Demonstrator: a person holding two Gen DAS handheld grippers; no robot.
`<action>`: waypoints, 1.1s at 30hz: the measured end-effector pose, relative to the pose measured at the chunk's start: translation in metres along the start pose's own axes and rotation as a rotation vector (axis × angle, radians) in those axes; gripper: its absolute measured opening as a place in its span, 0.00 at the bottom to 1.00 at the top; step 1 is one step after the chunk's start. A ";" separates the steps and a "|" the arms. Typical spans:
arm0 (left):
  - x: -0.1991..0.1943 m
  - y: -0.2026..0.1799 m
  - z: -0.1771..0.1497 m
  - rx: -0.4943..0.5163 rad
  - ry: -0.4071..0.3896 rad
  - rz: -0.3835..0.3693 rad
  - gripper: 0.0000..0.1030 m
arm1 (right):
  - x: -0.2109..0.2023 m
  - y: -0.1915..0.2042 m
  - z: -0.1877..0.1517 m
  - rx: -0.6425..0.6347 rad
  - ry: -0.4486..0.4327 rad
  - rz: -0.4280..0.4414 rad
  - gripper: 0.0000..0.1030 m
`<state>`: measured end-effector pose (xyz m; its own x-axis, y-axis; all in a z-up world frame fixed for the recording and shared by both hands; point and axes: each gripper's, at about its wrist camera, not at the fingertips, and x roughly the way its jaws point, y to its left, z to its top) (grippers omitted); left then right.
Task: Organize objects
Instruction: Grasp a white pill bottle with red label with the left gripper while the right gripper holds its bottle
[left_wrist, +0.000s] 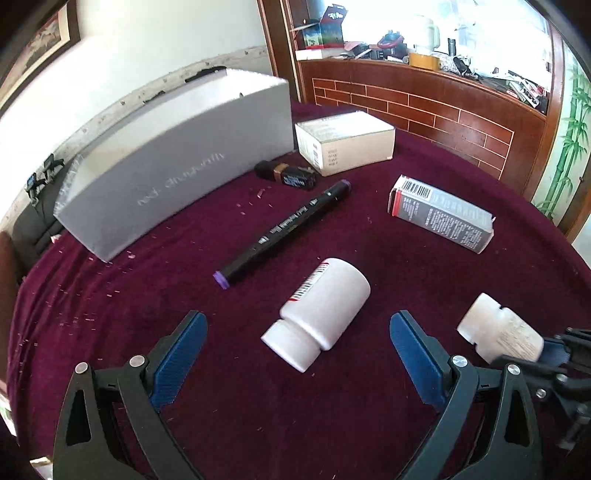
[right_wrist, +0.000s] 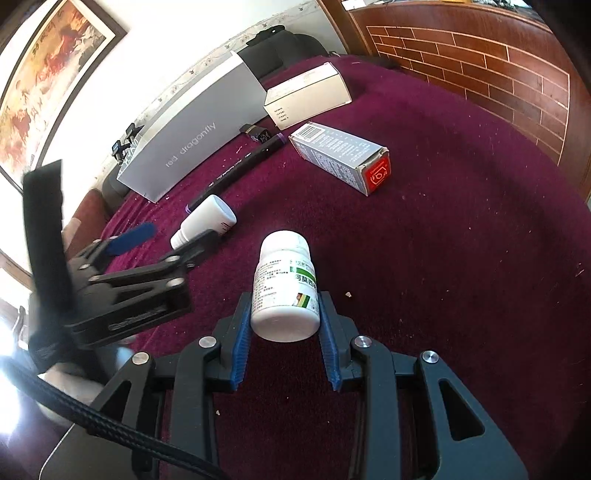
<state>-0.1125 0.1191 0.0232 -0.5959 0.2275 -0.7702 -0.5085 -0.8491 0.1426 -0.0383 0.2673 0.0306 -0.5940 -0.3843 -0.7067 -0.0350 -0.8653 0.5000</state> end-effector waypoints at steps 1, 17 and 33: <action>0.005 -0.001 0.000 -0.005 0.007 -0.007 0.94 | 0.000 -0.001 0.000 0.005 0.002 0.006 0.30; 0.013 0.006 0.003 -0.170 0.066 -0.077 0.29 | 0.001 -0.002 0.000 -0.005 -0.004 0.006 0.30; -0.063 0.023 -0.046 -0.285 0.026 -0.064 0.21 | 0.002 0.003 -0.003 -0.049 -0.023 -0.025 0.29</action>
<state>-0.0576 0.0632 0.0466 -0.5498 0.2758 -0.7885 -0.3474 -0.9339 -0.0844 -0.0373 0.2632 0.0296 -0.6115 -0.3558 -0.7067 -0.0105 -0.8895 0.4569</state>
